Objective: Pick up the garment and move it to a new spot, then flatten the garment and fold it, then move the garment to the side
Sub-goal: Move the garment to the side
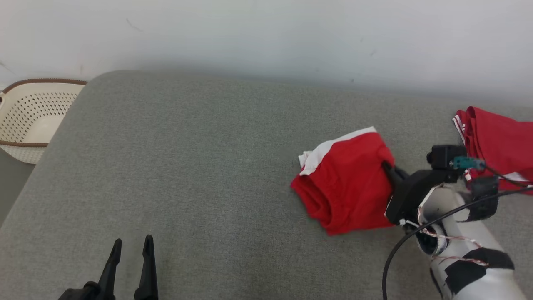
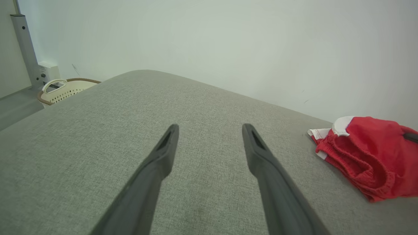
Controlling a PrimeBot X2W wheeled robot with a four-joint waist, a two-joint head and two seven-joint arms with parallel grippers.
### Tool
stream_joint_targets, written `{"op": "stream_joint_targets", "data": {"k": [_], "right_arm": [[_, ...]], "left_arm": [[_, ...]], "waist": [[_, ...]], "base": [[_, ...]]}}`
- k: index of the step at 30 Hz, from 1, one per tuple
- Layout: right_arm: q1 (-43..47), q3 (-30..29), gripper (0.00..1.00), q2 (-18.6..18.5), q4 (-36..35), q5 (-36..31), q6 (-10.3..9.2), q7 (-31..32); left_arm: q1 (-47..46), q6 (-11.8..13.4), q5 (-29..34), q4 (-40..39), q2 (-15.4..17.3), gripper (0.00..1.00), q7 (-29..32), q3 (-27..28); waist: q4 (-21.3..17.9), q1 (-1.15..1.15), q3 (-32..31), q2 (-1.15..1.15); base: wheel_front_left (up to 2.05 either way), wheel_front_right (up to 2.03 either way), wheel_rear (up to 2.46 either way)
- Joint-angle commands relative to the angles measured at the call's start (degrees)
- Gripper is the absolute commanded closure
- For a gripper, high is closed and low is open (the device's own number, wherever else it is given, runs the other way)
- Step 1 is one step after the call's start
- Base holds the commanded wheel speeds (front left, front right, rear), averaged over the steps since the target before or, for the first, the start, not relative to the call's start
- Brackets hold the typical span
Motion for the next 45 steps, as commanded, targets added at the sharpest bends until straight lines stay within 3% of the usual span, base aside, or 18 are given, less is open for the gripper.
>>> {"op": "stream_joint_targets", "data": {"k": [1, 10, 20, 32, 45], "right_arm": [[-2.3, 0.8, 1.0, -1.9, -0.5, -0.7, 0.01, 0.2], [-13.9, 7.4, 1.0, -13.2, -0.2, 0.2, 0.01, 2.5], [-24.4, 13.5, 1.0, -22.7, 3.0, 2.3, 0.01, 3.2], [-33.3, 18.0, 1.0, -30.1, 8.4, 5.6, 0.01, 4.2], [-36.5, 22.8, 1.0, -34.8, 12.4, 7.5, 0.01, 1.3]], "left_arm": [[-1.0, -0.1, -0.5, -0.5, 0.0, 0.0, -0.2, 0.0], [-3.3, -1.6, 1.2, -3.0, 0.2, 0.0, -0.2, 2.2], [-6.2, -2.8, 2.5, -7.1, 0.9, 0.0, -0.2, 3.5], [-7.0, -2.6, 3.4, -13.1, 2.6, 0.0, 0.2, 3.6], [-7.2, -2.2, 3.0, -16.0, 4.2, 0.0, 1.5, 3.9]], "waist": [[-1.4, 0.0, 1.5, 0.0], [-5.5, 0.0, 7.8, 0.0], [-7.2, 0.0, 13.2, 0.0], [-9.4, 0.0, 18.4, 0.0], [-10.9, 0.0, 20.7, 0.0]], "base": [[0.0, 0.0, 0.0], [0.0, 0.0, 0.0], [0.0, 0.0, 0.0], [0.0, 0.0, 0.0], [0.0, 0.0, 0.0]]}}
